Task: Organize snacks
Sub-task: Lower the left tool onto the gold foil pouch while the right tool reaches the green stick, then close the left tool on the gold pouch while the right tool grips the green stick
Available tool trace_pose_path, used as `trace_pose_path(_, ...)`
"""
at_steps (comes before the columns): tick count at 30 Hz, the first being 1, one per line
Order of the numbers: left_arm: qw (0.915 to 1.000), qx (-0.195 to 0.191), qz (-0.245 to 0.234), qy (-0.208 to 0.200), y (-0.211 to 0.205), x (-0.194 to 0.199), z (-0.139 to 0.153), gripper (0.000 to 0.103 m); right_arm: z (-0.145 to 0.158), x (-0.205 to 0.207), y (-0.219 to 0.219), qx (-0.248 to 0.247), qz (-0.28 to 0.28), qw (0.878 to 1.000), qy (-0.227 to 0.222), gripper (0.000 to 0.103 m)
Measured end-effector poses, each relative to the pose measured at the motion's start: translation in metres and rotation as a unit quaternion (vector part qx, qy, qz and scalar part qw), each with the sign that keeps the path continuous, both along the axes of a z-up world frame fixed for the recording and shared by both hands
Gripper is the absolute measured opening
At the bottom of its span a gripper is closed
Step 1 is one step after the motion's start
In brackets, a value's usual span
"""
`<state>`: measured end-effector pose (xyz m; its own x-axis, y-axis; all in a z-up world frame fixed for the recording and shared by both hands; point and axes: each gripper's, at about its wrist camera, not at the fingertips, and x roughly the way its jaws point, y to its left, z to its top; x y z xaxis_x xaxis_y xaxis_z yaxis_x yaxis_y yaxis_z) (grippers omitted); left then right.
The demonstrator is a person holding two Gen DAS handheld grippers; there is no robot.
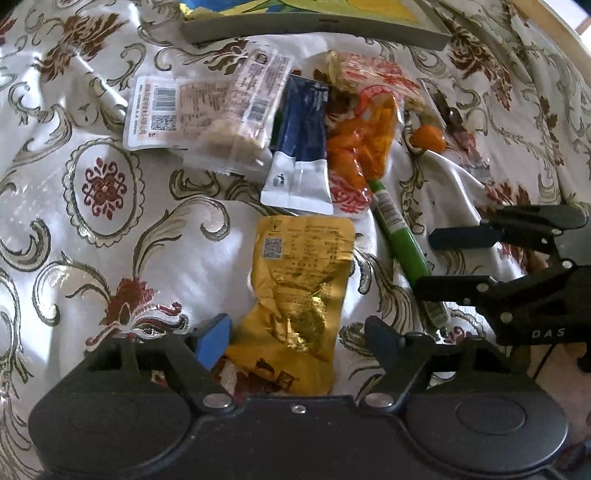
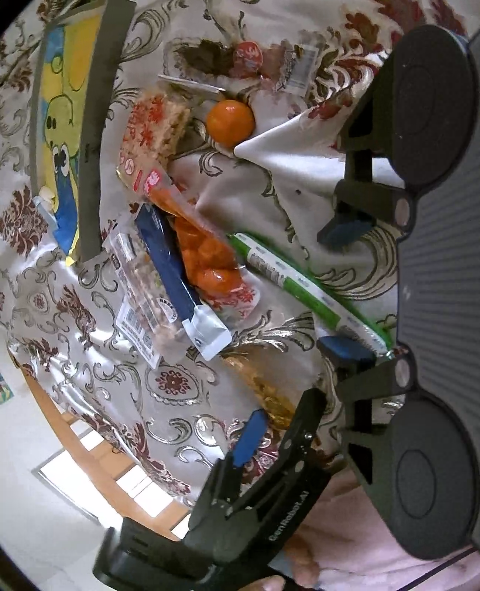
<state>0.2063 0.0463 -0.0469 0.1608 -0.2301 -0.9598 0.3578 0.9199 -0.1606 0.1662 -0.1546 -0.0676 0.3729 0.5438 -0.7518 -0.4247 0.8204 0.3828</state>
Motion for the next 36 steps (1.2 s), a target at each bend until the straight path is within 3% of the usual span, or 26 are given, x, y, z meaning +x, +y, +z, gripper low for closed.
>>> trace_pose_path(3,0.9997,-0.003,0.024,-0.001,0.006,0.001,-0.001,0.065,-0.003,0.004,0.004,0.000,0.000,1.000,0.003,0.056)
trace_pose_path(10,0.9985,-0.012,0.051,-0.014,0.010,-0.002,0.000,0.059,-0.010,0.001,0.017,-0.026,0.014,1.000,-0.007,0.058)
trace_pose_path(16,0.9982,-0.019,0.047,-0.032,0.006,-0.006,0.002,0.054,-0.008,-0.008,0.025,-0.038,0.021,0.999,-0.028,0.044)
trace_pose_path(24,0.9957,-0.038,0.057,-0.063,0.008,-0.013,0.009,0.049,-0.012,-0.004,0.008,0.009,-0.031,0.999,0.016,0.029)
trace_pose_path(26,0.9943,-0.050,0.051,-0.080,0.008,-0.017,0.014,0.038,-0.012,-0.005,0.001,0.025,-0.042,0.998,0.027,0.027)
trace_pose_path(30,0.9916,-0.071,0.047,-0.097,0.008,-0.023,0.020,0.038,-0.012,-0.011,-0.008,0.056,-0.047,0.996,0.046,0.026)
trace_pose_path(36,0.9900,-0.078,0.061,-0.101,0.011,-0.023,0.020,0.034,-0.005,-0.018,-0.008,0.066,-0.048,0.996,0.037,0.025)
